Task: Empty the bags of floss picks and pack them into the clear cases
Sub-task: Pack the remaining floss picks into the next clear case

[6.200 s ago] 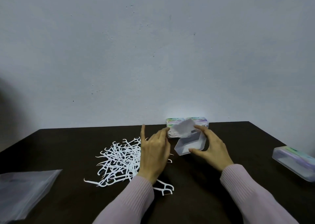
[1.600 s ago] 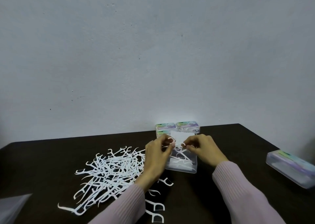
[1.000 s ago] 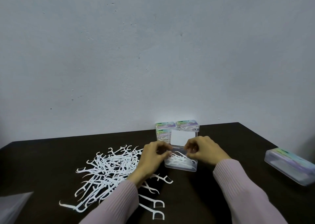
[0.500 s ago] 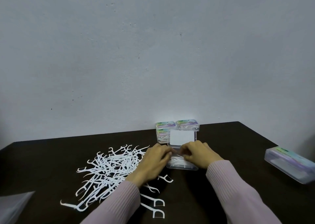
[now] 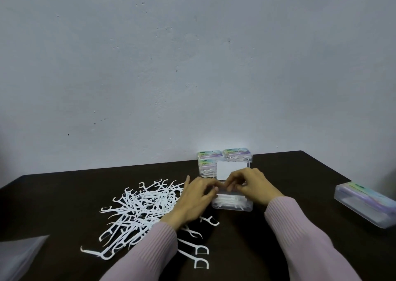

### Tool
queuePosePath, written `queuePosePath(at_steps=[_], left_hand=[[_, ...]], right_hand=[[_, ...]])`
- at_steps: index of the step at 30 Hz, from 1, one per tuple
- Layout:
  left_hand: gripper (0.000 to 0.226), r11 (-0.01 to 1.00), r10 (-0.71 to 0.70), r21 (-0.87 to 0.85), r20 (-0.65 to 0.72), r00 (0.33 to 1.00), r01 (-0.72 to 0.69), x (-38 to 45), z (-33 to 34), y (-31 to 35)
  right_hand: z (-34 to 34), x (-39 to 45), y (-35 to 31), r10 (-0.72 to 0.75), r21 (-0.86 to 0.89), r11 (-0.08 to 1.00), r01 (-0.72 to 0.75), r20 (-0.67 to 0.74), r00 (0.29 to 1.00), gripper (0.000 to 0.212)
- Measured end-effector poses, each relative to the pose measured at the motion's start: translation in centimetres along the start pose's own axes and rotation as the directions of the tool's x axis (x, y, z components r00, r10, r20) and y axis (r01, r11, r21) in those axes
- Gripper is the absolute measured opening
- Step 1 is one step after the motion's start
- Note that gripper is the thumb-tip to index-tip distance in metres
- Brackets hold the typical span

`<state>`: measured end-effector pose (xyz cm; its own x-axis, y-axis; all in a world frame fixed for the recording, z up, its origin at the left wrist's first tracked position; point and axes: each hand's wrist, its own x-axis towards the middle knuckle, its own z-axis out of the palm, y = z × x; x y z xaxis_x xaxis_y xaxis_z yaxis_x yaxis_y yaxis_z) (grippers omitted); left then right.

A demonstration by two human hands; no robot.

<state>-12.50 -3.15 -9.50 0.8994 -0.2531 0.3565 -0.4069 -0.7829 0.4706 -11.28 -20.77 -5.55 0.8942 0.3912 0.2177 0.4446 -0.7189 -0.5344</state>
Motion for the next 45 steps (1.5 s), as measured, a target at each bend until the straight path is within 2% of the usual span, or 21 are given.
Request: queuePosePath(at_steps=[4, 7, 11, 14, 16, 18, 22, 25, 29, 32, 34, 37, 42, 45], left_hand=[[0.027, 1.0, -0.001, -0.027, -0.044, 0.999, 0.0, -0.8, -1.3, 0.6], [0.028, 0.999, -0.005, -0.036, -0.049, 0.999, 0.003, -1.7, -2.6, 0.7], [0.026, 0.994, 0.055, -0.087, -0.052, 0.997, -0.059, -3.5, -4.7, 0.3], [0.024, 0.995, 0.023, -0.092, -0.057, 0.998, -0.028, -5.7, -6.3, -0.7], [0.022, 0.996, -0.012, -0.093, -0.032, 0.999, 0.009, -7.1, -7.0, -1.9], [0.022, 0.996, -0.05, -0.078, -0.014, 0.999, 0.049, -8.7, -8.1, -3.2], [0.021, 0.987, -0.117, 0.113, 0.036, 0.992, 0.113, -11.4, -10.6, -5.5], [0.02, 0.969, -0.168, 0.197, 0.074, 0.983, 0.151, -12.7, -12.2, -6.9], [0.03, 0.96, -0.226, 0.194, 0.105, 0.968, 0.203, -14.1, -13.3, -7.8], [0.055, 0.944, -0.293, 0.198, 0.129, 0.948, 0.265, -14.6, -13.3, -7.9], [0.062, 0.933, -0.342, 0.17, 0.146, 0.928, 0.317, -14.6, -13.0, -7.6], [0.054, 0.94, -0.336, 0.109, 0.112, 0.935, 0.324, -14.3, -12.4, -7.3], [0.039, 0.951, -0.292, -0.087, 0.066, 0.954, 0.297, -13.3, -10.9, -6.5], [0.034, 0.952, -0.267, -0.145, 0.038, 0.963, 0.27, -12.8, -10.2, -6.5]], right_hand=[[-0.1, -0.4, -0.7, 0.006, -0.078, 0.997, 0.003, 0.103, 0.995, 0.014], [0.2, -0.4, -1.2, -0.021, -0.139, 0.99, 0.032, 0.078, 0.997, 0.014], [0.9, -0.5, -3.1, -0.131, -0.18, 0.975, 0.129, 0.001, 0.991, 0.017], [1.8, -0.9, -5.2, -0.207, -0.263, 0.944, 0.201, 0.006, 0.978, 0.016], [2.5, -1.2, -6.2, -0.24, -0.226, 0.943, 0.244, 0.044, 0.97, 0.016], [3.2, -1.6, -7.3, -0.211, -0.207, 0.949, 0.237, 0.14, 0.967, 0.031], [4.1, -2.6, -8.5, -0.069, -0.408, 0.883, 0.233, 0.378, 0.923, 0.087], [4.3, -3.0, -8.7, 0.017, -0.46, 0.855, 0.237, 0.482, 0.876, 0.1], [4.3, -2.8, -8.4, -0.053, -0.434, 0.859, 0.272, 0.454, 0.89, 0.079], [4.5, -2.2, -8.0, -0.139, -0.362, 0.88, 0.309, 0.425, 0.894, 0.056], [4.9, -2.0, -8.0, -0.195, -0.317, 0.887, 0.337, 0.404, 0.894, 0.043], [5.7, -1.9, -8.1, -0.264, -0.296, 0.88, 0.372, 0.348, 0.9, 0.032], [6.3, -1.8, -7.6, -0.318, -0.304, 0.872, 0.384, 0.246, 0.916, 0.026], [6.2, -1.8, -7.6, -0.348, -0.293, 0.872, 0.392, 0.19, 0.918, 0.026]])
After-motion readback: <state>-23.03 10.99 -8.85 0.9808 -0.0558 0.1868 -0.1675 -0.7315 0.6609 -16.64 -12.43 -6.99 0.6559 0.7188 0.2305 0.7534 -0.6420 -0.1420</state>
